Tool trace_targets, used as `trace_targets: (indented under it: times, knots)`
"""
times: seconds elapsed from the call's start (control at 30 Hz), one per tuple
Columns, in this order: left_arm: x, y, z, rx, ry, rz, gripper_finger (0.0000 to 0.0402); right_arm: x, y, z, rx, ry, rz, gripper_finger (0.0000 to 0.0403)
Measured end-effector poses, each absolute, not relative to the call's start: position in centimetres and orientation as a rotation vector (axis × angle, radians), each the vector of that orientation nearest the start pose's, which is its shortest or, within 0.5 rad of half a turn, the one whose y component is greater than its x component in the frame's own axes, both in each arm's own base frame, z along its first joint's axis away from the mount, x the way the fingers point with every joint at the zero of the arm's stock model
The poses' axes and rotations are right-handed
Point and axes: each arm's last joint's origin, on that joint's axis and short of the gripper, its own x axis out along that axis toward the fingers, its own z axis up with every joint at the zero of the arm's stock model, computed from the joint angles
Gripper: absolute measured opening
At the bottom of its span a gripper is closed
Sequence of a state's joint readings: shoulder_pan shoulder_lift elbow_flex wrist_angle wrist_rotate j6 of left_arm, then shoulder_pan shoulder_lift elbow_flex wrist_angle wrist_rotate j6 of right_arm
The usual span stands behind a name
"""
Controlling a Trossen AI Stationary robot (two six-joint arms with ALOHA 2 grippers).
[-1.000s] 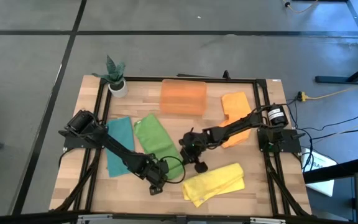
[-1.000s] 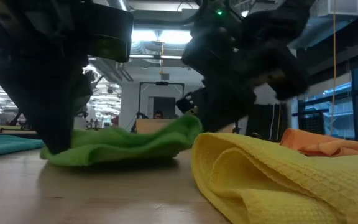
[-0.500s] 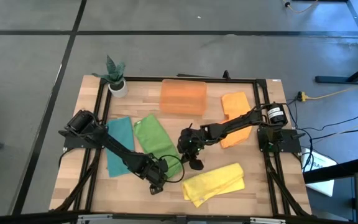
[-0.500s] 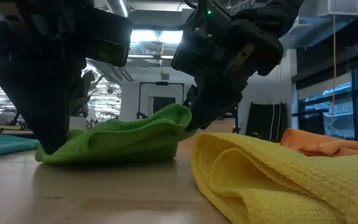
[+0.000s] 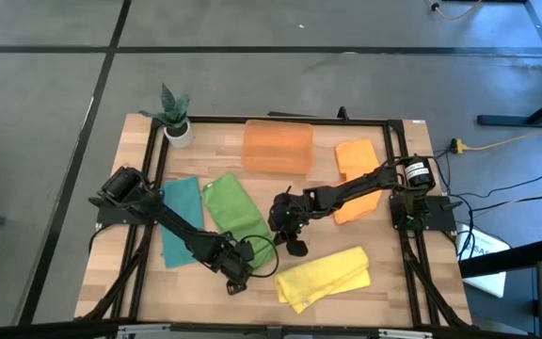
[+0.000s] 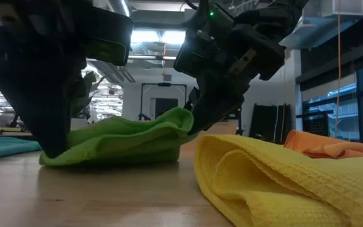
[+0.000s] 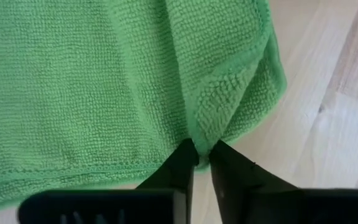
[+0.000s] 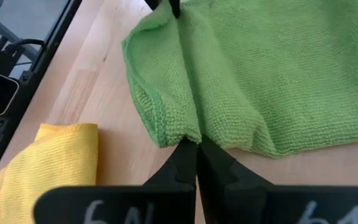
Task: Roll microfiber towels into tight, uniform cylinder then place into a basket
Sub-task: Roll the green microfiber cloth
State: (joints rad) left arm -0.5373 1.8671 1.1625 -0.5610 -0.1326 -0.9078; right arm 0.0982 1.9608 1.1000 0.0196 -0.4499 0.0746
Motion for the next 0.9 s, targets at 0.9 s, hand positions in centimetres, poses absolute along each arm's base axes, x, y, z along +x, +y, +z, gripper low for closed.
trace_targets:
  times: [0.9]
  knots:
    - [29.4,-20.9,17.8,-0.236,1.013,0.031,0.0067,38.5,5.0,13.1,0.216,0.863,0.471,0.0002]
